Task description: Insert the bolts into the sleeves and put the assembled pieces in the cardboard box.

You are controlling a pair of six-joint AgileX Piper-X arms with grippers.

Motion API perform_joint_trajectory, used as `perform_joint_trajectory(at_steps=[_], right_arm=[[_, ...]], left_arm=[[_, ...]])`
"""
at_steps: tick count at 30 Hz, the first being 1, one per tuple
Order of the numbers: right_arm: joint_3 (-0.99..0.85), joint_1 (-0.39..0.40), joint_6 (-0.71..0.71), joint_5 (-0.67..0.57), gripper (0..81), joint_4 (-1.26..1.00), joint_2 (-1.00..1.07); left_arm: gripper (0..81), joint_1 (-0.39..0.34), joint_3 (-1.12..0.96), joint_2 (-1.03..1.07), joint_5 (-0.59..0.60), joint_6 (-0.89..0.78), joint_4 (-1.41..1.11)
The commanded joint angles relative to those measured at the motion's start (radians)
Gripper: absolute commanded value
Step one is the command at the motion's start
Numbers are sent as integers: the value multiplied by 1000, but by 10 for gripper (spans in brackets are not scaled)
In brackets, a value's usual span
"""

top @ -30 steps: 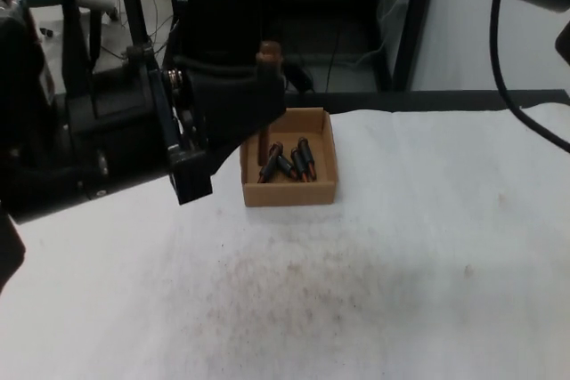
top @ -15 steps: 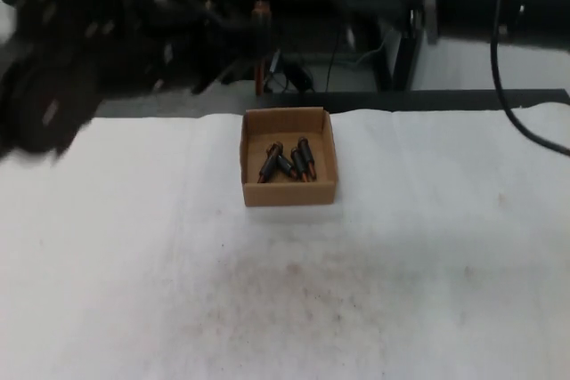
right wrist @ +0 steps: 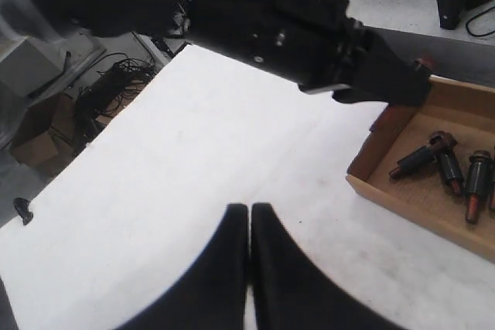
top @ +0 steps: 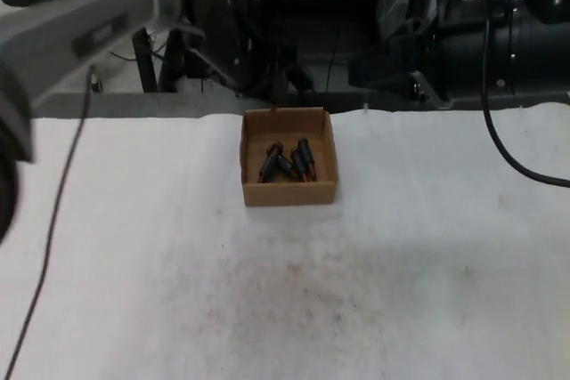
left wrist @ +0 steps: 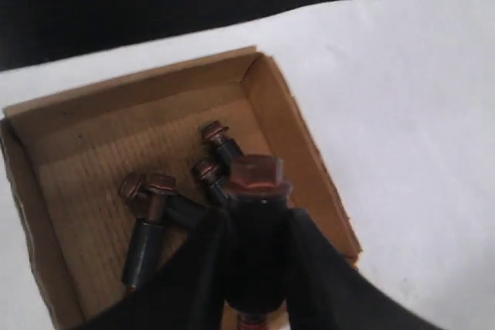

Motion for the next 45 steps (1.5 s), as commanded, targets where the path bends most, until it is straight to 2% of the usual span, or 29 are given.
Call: perform_joint_trajectory(at_steps=[1,11,13,21,30,33,35,37,43,45], right_arm=[[-4,-3,-8,-2,8,3,-8],[-4,-3,-12,-2,8,3,-8],[-4,-3,-12,-2,8,3,-8],[-4,-3,-12,-2,8,3,-8],[-4,-3,-12,-2,8,3,-8],[-4,-3,-12,-2,8,3,-8],[-4,-11,-11,14,8,3,-8],[-4,-28,-11,46,8,5,-8],[-4,-129,-7,83,8,114,-16],[-4,-171,-14,83,8,169,-28]], left_arm=[[2,1,-39,16,-14,-1,5],[12,1,-49,96,-23,30,-2],[44,1,-49,98,-22,30,-20],[266,1,-53,98,-22,22,-86],[269,1,-53,98,-22,22,-86],[242,8,-53,83,-22,22,-70],[157,15,-55,61,-22,22,-59],[1,25,-55,30,-31,22,-49],[1,62,-55,-111,-53,33,-15],[1,71,-55,-161,-53,83,24]])
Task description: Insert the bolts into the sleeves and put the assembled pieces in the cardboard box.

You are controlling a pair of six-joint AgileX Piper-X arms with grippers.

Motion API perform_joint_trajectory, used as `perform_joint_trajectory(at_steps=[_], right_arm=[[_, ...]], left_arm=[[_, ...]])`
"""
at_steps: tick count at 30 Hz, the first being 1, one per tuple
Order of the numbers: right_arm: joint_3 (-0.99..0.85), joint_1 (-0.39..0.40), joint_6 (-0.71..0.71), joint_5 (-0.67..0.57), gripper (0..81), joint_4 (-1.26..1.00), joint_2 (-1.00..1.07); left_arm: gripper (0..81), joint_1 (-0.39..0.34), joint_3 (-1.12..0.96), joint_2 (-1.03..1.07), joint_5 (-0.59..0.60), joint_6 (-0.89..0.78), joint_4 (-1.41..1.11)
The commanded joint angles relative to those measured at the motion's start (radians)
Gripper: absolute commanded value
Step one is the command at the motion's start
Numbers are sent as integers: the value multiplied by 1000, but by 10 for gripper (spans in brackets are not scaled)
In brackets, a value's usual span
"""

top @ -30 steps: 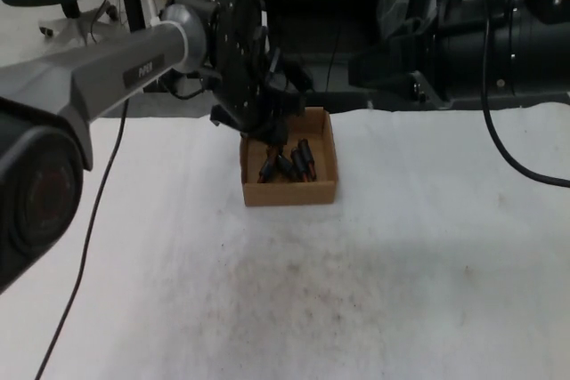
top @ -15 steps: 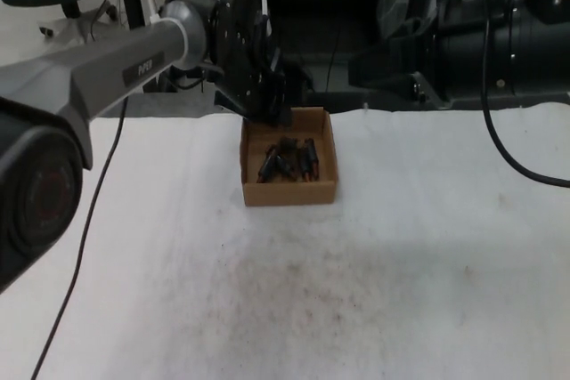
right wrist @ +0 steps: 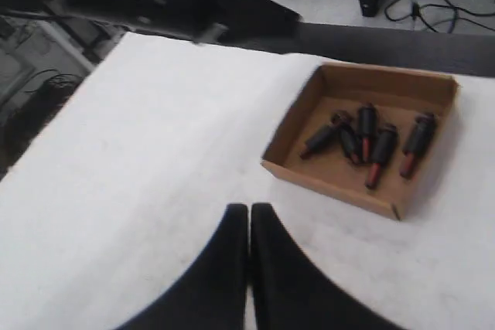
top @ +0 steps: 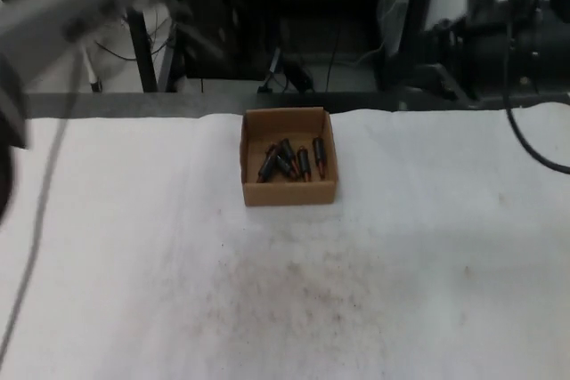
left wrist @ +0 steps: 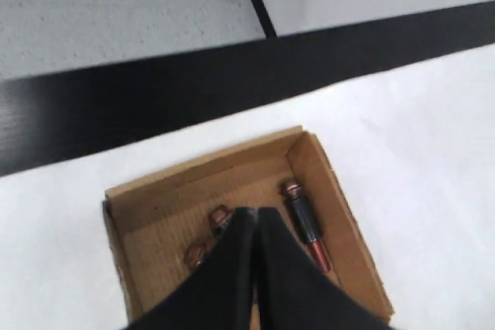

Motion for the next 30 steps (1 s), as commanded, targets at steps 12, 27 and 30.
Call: perform_joint_trajectory(at_steps=[12,27,30], right_arm=[[-4,-138,-324,292,8,442,-292],[385,-138,-217,312,8,505,-654],[501,-138,-134,323,8,505,-723]], left_arm=[[1,6,153,-418,-100,345,325],[1,6,1222,-1271,-224,47,-98],[1,6,1367,-1479,-280,39,-110]])
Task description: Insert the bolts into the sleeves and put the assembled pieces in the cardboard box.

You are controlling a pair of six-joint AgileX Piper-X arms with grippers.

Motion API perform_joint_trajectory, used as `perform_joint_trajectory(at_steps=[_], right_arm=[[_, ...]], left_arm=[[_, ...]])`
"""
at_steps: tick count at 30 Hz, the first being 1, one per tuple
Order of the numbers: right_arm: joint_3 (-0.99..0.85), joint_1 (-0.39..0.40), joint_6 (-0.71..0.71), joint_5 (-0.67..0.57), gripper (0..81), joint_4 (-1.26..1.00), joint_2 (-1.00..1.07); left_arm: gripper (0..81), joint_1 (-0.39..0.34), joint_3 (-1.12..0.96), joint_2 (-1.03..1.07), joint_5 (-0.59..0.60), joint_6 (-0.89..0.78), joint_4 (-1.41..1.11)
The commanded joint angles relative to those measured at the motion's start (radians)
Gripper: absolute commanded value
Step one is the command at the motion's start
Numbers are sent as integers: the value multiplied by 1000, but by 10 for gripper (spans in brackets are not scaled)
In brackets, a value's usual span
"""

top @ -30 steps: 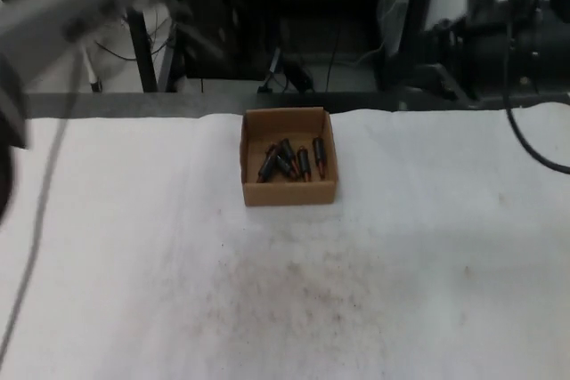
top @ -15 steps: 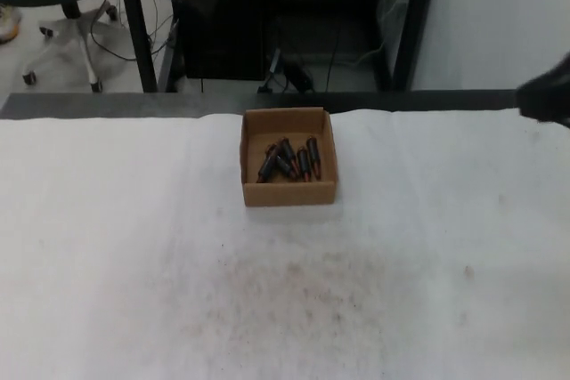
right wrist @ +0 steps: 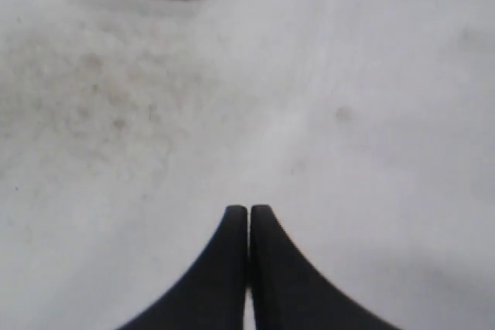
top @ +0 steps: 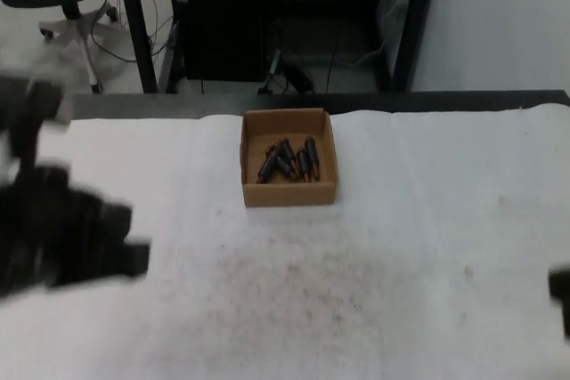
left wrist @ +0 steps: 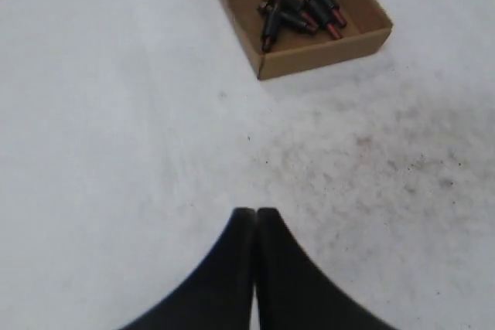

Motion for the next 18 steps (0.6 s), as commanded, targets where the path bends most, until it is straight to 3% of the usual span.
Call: perform_joint_trajectory(at_steps=[1,8,13,15,18], right_arm=[[130,-3,96,27,8,2,-71],[213,-3,104,58,8,-128,-180],[300,-3,75,78,8,-262,-193],[340,-3,82,78,8,-308,-193],[383,-3,83,78,8,-317,-193]], left_arm=[[1,-1,122,-174,-75,-26,-30],[1,-1,308,-573,-196,-26,-28],[1,-1,375,-676,-369,-26,-39],[1,-1,414,-676,-363,-26,-54],[1,-1,459,-676,-261,-26,-188]])
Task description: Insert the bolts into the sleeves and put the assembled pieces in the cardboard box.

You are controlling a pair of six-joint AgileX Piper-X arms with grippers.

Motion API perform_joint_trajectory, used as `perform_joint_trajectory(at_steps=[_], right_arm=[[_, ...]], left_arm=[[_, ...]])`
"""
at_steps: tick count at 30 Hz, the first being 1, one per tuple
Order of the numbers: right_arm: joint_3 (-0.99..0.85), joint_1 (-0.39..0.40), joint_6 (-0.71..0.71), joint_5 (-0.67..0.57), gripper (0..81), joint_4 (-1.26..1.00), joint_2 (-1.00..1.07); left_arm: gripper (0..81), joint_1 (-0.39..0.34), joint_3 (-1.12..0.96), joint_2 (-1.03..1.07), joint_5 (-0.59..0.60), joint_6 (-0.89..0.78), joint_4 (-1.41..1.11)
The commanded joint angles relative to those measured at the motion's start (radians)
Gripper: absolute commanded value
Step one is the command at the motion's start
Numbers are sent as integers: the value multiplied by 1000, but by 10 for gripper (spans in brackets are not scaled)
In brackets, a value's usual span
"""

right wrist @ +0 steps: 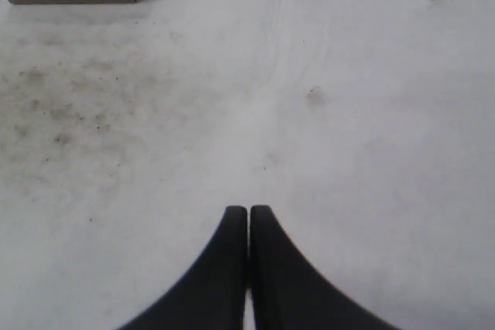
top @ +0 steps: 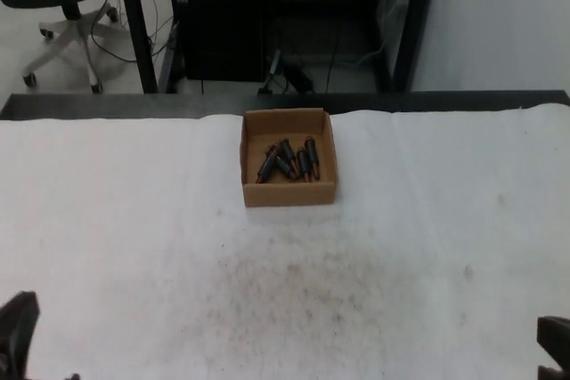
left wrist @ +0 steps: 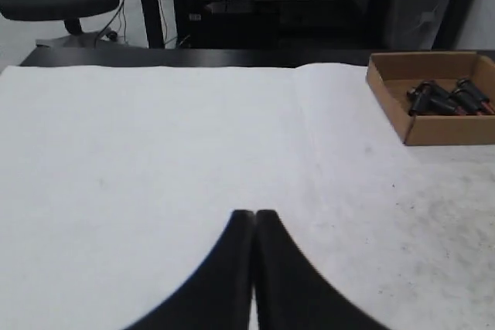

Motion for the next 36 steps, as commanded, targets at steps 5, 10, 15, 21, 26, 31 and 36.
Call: perform_joint_trajectory(at_steps=[5,10,15,21,26,31,36], right_arm=[[45,-3,-2,9,8,-68,-5],[45,-3,-2,8,8,-90,-5],[45,-3,-2,8,8,-99,-5],[45,-3,-2,8,8,-99,-5],[45,-3,-2,8,8,-99,-5],[45,-3,-2,8,8,-99,-5],[50,-3,-2,8,8,-102,2]], left_arm=[[1,-1,88,4,225,-9,-179],[1,-1,87,4,255,-9,-179],[1,-1,87,4,292,-50,-179],[1,-1,87,4,293,-50,-179],[1,-1,87,4,293,-50,-179],[1,-1,87,4,293,-50,-179],[1,-1,120,4,292,-50,-179]])
